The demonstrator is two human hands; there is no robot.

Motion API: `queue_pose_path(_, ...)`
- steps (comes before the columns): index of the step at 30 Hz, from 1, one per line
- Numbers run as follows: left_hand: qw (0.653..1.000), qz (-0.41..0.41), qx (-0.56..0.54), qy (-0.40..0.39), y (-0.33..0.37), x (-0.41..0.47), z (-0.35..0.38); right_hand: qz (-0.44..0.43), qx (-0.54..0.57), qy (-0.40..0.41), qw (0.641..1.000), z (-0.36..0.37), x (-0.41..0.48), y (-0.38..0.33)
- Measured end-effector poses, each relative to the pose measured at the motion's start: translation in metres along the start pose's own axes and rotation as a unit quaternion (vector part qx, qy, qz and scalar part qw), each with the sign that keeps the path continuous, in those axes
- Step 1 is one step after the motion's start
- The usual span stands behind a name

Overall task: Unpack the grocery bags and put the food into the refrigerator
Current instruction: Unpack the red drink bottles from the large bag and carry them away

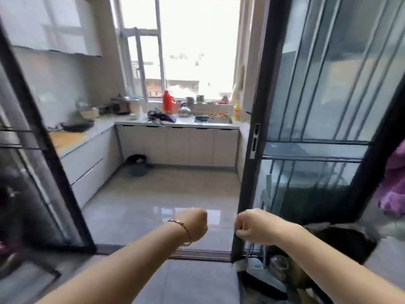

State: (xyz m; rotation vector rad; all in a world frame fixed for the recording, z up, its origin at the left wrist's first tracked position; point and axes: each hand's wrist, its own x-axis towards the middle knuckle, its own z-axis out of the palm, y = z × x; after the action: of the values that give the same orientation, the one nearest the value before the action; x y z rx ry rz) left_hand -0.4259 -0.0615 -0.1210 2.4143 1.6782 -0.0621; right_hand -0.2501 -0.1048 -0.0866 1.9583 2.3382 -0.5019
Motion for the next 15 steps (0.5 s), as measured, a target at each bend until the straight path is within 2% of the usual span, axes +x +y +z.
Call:
queue_pose_path(4, 0.991, -0.128, -0.042, 0.016, -0.133, -0.099, 0.006, -0.116, -0.040, -0.007, 0.992, 0.036, 0.042, -0.145)
queue_pose_path(8, 0.966, -0.253, -0.041, 0.029, -0.253, -0.221, 0.018, -0.230, -0.089, -0.025, 0.969, 0.078, 0.055, -0.304)
queue_pose_path(15, 0.879, -0.467, -0.080, 0.052, -0.416, -0.433, 0.020, -0.359, -0.158, -0.102, 0.914, 0.147, 0.047, -0.566)
